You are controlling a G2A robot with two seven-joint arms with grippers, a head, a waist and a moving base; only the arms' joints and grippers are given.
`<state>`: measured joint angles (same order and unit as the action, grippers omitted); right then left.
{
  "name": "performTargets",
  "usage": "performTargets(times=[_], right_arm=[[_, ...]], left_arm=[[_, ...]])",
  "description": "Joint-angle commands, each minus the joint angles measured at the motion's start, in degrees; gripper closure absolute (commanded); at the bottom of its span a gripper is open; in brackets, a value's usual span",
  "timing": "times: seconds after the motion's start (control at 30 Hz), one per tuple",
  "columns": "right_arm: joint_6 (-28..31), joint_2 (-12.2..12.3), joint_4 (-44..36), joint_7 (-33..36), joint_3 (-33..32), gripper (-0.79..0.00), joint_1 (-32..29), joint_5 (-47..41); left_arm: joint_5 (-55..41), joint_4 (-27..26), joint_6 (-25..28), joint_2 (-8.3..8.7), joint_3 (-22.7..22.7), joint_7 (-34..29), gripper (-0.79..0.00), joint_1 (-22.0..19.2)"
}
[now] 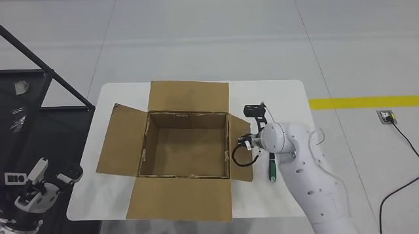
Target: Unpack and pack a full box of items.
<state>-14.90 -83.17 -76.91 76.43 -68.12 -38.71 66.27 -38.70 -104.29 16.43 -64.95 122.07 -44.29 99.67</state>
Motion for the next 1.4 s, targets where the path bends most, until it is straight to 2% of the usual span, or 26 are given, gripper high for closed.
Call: performTargets(times=[0.0, 0.33, 0.73, 0.83, 1.0, 1.17, 1.27, 1.37], right_arm=[[0.1, 0.3, -2.2, 0.4, -1.0, -0.785, -0.7, 0.3], [4.0, 2.5, -23.9, 4.5, -9.7, -0.785, -9.3, 1.3], [4.0, 2.5, -23.9, 4.5, -9.7, -0.785, -9.3, 1.3], [6.1, 2.5, -26.5, 1.5, -8.4, -0.785, -10.7, 0.7], [13.9, 3.0, -33.8, 1.5, -11.4, -0.785, -13.8, -11.5], [17.2, 3.4, -39.8, -0.4, -11.3, -0.785, -16.7, -16.4], [16.8, 3.5, -38.4, -0.6, -9.9, -0.785, -16.6, -16.3], [12.7, 3.4, -32.6, 0.9, -8.2, -0.785, -13.2, -15.0]], left_arm=[[-0.1, 0.1, 0.0, -0.02, 0.1, 0.0, -0.785, 0.0], [0.3, -0.2, -0.3, 0.00, -0.5, -0.6, -0.785, -0.5], [1.4, -0.6, -0.7, 0.09, -2.0, -1.5, -0.785, -1.7], [1.5, -0.7, -0.7, 0.10, -2.3, -1.7, -0.785, -1.8], [1.9, -0.7, -0.4, 0.07, -2.9, -2.2, -0.785, -1.5], [1.9, -0.5, -0.4, 0.08, -3.4, -2.3, -0.785, -1.6], [1.9, -0.4, -0.3, 0.10, -3.5, -2.5, -0.785, -1.8], [1.6, 0.0, -0.3, 0.13, -3.5, -2.7, -0.785, -2.0]])
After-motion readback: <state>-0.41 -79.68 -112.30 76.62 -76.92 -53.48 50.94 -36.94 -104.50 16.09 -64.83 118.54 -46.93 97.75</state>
